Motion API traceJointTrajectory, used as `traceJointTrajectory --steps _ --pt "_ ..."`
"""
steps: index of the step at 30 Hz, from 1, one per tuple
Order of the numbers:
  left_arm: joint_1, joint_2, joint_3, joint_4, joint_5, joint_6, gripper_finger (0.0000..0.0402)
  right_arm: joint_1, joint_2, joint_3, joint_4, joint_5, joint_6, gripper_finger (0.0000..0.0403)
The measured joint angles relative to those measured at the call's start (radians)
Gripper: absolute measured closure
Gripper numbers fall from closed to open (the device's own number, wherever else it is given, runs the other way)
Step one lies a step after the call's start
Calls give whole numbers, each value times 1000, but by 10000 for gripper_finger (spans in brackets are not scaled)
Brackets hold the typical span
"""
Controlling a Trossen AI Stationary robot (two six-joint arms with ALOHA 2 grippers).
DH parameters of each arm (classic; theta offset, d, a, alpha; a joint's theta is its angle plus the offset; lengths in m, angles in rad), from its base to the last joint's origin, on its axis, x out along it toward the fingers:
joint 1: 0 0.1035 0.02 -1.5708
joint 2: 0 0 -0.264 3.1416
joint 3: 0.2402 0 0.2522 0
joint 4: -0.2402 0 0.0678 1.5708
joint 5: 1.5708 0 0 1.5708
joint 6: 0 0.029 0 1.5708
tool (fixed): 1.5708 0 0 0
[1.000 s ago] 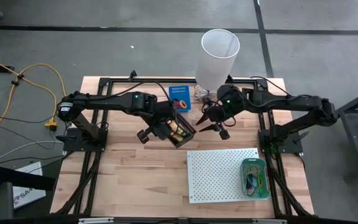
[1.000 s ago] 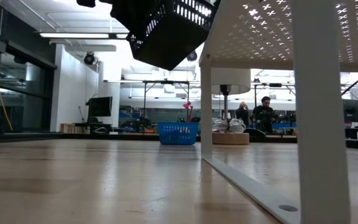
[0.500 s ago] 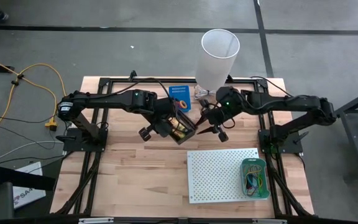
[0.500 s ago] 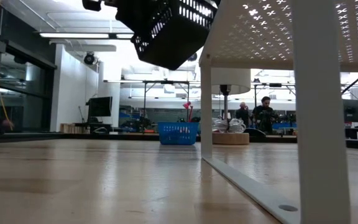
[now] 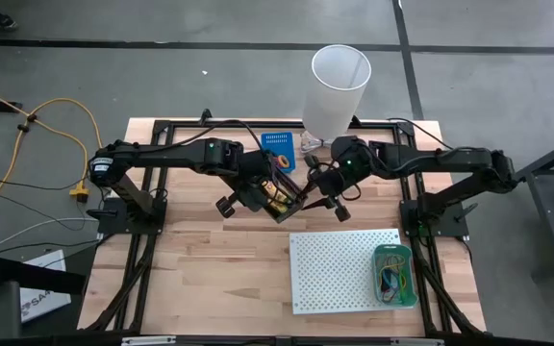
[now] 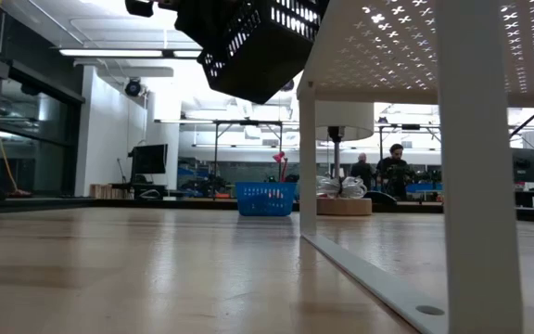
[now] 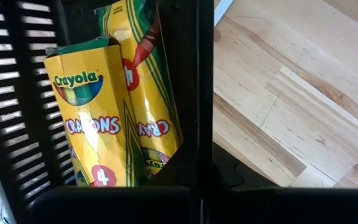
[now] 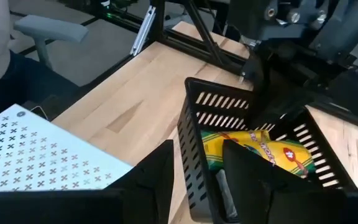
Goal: Pick & Place Office Desk Supplies
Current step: Put the black bin with the crayon boxes on the shelf
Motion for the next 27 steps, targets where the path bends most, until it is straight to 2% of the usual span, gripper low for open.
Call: traceJointTrajectory --steps 15,27 --pt "0 0 0 9 0 1 401 0 16 0 41 0 3 277" --pt "21 46 -1 24 -2 43 401 0 16 0 42 -30 27 277"
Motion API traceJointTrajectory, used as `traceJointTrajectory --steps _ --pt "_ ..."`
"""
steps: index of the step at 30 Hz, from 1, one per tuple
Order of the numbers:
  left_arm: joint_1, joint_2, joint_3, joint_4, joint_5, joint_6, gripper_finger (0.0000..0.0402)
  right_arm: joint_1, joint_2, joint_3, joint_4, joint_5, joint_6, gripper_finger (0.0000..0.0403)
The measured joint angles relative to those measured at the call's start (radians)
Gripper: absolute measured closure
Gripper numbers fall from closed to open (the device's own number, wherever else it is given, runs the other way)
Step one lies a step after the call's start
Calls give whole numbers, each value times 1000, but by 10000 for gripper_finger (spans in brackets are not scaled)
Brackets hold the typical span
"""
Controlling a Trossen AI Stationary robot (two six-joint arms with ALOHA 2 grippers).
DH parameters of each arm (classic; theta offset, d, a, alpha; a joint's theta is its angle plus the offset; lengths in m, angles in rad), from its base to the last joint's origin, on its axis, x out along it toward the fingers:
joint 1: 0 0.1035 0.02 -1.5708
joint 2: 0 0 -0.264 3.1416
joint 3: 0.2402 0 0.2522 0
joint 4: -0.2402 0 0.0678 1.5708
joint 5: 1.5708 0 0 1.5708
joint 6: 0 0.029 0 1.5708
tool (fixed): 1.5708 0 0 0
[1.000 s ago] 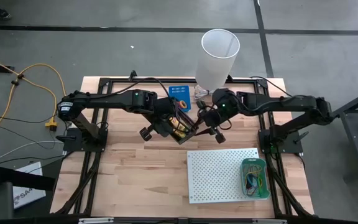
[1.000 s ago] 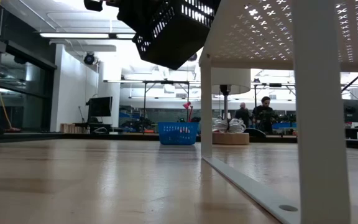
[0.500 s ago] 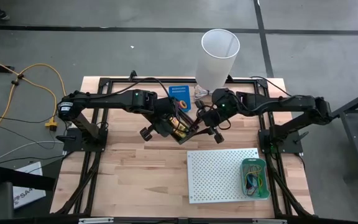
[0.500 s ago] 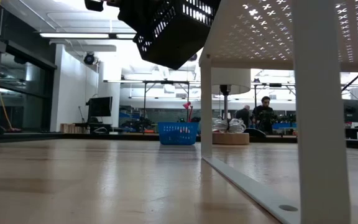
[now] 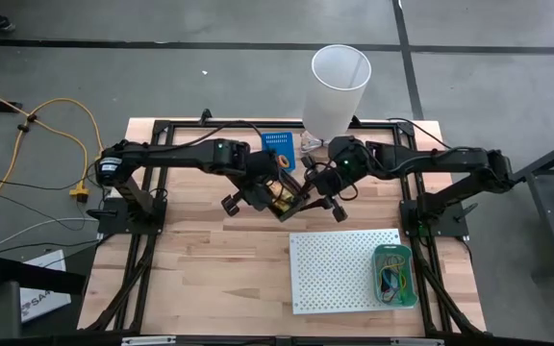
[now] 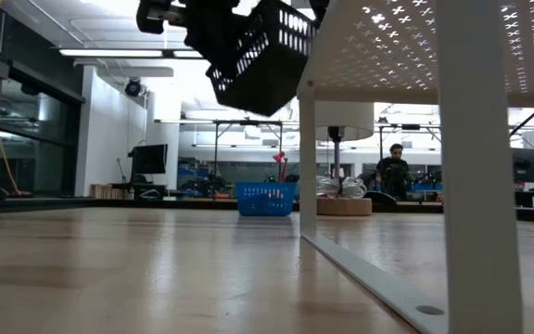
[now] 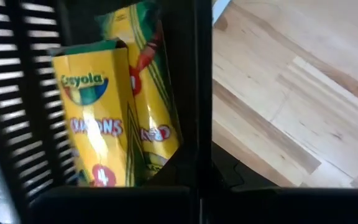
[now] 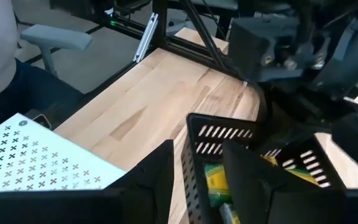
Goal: Pick & Place Office Desk Supplies
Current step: Put the black bin with the crayon boxes on the shelf
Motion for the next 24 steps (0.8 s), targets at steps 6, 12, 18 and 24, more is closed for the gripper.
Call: traceJointTrajectory --steps 6,12,18,24 --pt "5 13 0 3 1 9 401 0 9 0 -23 -4 -2 277" --pt "5 12 0 12 27 21 401 1 34 1 -27 -48 -15 277" --pt "5 14 0 12 46 15 401 5 56 0 -30 -53 -27 277" --pt "5 14 0 10 46 5 401 6 58 0 -31 -50 -20 277"
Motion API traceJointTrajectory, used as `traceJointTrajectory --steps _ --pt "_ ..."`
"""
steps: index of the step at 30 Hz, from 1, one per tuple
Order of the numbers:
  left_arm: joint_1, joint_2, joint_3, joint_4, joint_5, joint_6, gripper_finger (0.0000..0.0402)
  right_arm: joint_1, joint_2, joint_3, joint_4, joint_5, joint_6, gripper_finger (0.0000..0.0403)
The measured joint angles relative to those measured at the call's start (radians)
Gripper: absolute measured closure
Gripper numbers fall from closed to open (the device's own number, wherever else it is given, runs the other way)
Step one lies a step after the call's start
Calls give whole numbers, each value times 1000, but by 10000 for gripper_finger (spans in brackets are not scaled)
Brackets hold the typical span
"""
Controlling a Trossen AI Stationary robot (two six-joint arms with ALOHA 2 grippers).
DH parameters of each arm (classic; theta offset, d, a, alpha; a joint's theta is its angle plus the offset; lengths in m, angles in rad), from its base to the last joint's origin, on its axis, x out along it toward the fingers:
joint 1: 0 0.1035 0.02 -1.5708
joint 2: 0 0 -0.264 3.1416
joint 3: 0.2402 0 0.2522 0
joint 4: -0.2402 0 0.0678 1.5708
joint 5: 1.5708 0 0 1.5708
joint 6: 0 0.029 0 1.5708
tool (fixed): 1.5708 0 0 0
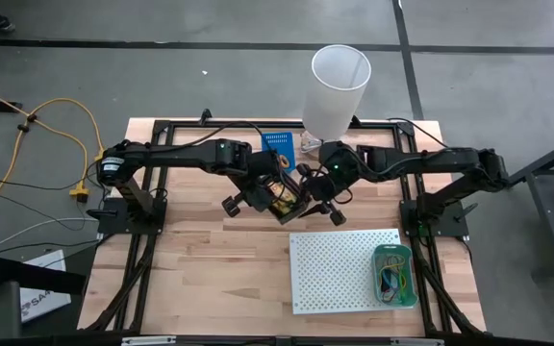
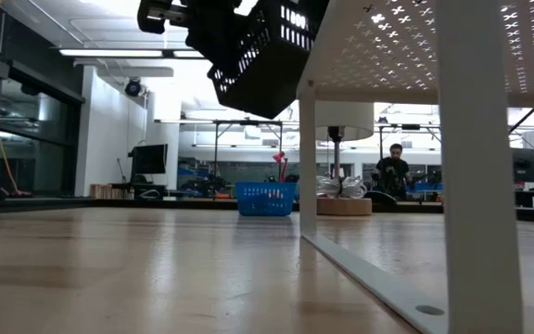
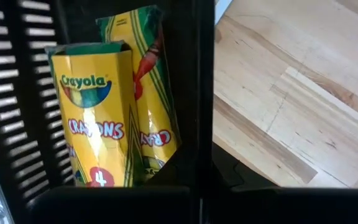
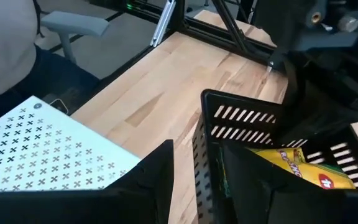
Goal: Pick & Place Office Desk Supplies
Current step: Put the black bin with the crayon boxes on the shelf
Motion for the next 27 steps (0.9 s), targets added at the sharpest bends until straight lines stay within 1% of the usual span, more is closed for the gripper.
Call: traceJointTrajectory --steps 4,9,21,27 --pt "0 0 0 -1 -7 3 401 0 0 0 0 5 14 277" --pt "-8 0 0 -1 -54 2 401 0 0 0 1 5 16 277" --pt "-13 0 0 24 -54 22 401 0 0 0 -11 10 21 277" --pt "-14 0 1 53 -53 26 401 0 6 0 -42 80 36 277"
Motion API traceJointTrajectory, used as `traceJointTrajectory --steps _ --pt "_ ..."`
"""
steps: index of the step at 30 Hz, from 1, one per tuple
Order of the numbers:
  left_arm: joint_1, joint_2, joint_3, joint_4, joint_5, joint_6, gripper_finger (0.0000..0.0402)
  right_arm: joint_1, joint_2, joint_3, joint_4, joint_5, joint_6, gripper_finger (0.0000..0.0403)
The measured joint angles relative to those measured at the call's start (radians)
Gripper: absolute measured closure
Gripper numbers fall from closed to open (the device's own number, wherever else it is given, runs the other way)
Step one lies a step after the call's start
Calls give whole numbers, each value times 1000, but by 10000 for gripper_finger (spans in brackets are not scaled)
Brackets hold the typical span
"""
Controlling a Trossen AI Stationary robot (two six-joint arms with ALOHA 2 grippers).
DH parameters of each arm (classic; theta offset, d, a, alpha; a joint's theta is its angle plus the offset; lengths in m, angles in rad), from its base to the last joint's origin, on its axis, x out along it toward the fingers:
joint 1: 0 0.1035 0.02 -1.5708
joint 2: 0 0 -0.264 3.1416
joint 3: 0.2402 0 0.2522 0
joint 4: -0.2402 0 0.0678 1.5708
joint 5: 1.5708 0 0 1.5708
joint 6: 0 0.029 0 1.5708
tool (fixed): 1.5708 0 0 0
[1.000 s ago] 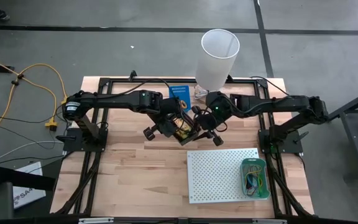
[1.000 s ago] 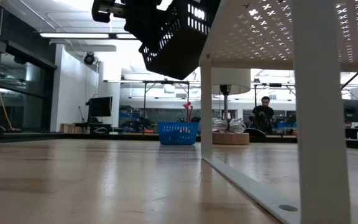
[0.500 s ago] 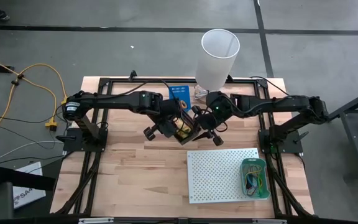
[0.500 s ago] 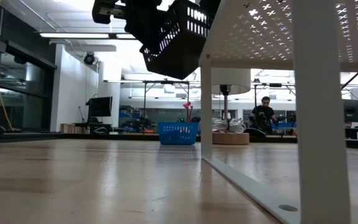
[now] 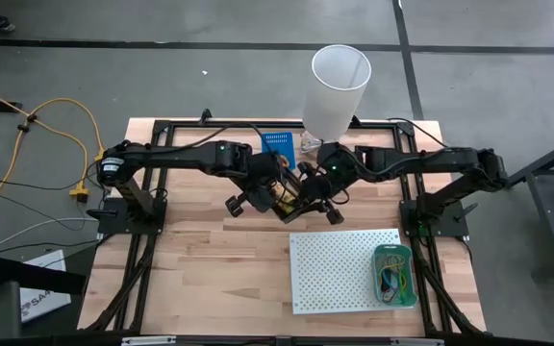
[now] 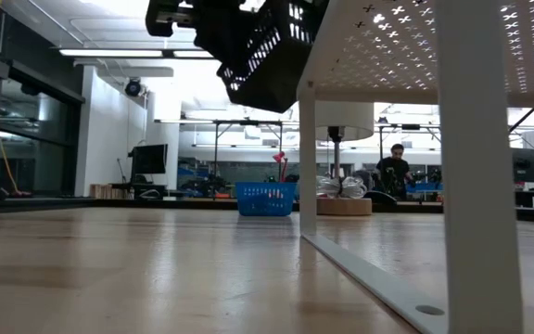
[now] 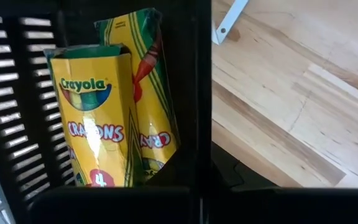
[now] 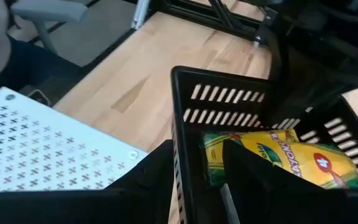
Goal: Pick & Place Office Desk Supplies
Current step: Put the black bin with the crayon boxes on the shelf
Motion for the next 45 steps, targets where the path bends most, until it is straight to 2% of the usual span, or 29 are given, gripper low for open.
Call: traceJointTrajectory --steps 12,18,33,38,45 --pt "1 0 0 33 -3 22 401 1 0 0 -35 -13 10 277" --pt "1 -1 0 59 -49 23 401 1 0 0 -39 -30 25 277" --pt "4 -2 0 74 -50 46 401 1 0 0 -40 -20 25 277" --pt "4 -2 0 74 -50 47 401 1 0 0 -76 13 11 293" --pt "4 -2 0 91 -50 57 401 2 0 0 -82 7 2 320"
